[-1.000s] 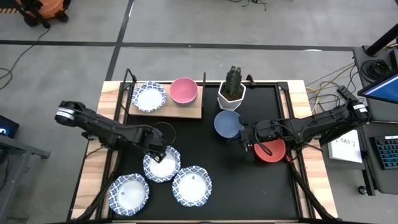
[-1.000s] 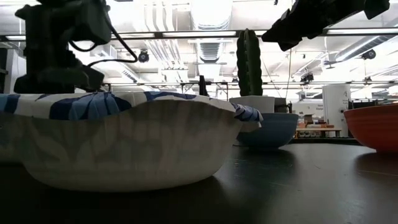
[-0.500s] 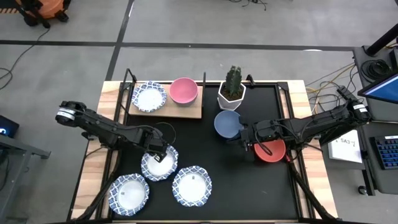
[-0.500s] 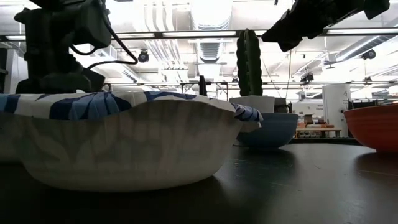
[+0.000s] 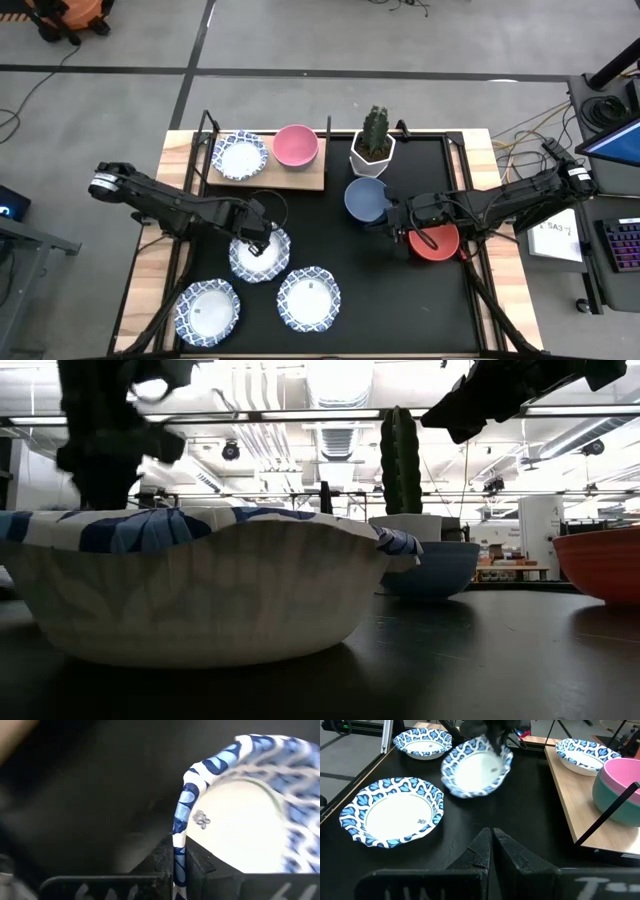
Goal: Place and stack bowls onto a shelf
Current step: Stack the center white patterned paper bowl on top of the white patterned paper bowl on the shelf
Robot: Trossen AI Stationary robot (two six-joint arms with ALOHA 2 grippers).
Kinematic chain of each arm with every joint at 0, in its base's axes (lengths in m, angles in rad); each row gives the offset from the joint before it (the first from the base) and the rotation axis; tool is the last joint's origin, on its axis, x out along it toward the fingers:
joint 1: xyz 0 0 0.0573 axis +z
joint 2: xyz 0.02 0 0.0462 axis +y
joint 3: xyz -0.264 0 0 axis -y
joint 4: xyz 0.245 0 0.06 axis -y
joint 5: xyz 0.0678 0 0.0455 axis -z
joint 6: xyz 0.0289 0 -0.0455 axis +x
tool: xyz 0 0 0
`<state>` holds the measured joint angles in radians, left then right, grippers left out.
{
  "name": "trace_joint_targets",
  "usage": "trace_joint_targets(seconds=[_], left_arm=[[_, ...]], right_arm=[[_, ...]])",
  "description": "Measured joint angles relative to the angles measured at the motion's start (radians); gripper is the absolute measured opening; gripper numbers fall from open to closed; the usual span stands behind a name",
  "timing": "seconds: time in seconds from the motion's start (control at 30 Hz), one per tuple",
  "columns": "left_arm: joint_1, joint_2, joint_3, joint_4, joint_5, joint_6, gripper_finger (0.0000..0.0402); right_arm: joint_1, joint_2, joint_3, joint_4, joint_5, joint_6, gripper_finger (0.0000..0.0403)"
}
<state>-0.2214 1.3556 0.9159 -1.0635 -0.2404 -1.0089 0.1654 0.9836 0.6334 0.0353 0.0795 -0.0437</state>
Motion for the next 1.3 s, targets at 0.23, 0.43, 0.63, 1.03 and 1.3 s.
trace_joint_targets(seconds=[0.23, 0.43, 0.63, 1.03, 1.3], left_arm=[[0.008, -0.032, 0.243, -0.222, -0.214, 0.092, 0.0], [0.077, -0.108, 0.429, -0.382, -0.391, 0.169, 0.0], [0.299, -0.188, 0.511, -0.429, -0.493, 0.304, 0.0], [0.848, -0.199, 0.422, -0.184, -0.274, 0.694, 0.0], [0.993, -0.115, 0.37, -0.166, -0.239, 0.772, 0.0]], right_arm=[[0.0, 0.0, 0.0, 0.0, 0.0, -0.008, 0.0009], [0.0, 0.0, 0.0, 0.0, 0.0, -0.019, 0.0009], [0.0, 0.0, 0.0, 0.0, 0.0, -0.019, 0.0009], [0.0, 0.0, 0.0, -0.003, -0.001, -0.035, 0.0009], [0.0, 0.0, 0.0, -0.008, -0.001, -0.036, 0.0009]])
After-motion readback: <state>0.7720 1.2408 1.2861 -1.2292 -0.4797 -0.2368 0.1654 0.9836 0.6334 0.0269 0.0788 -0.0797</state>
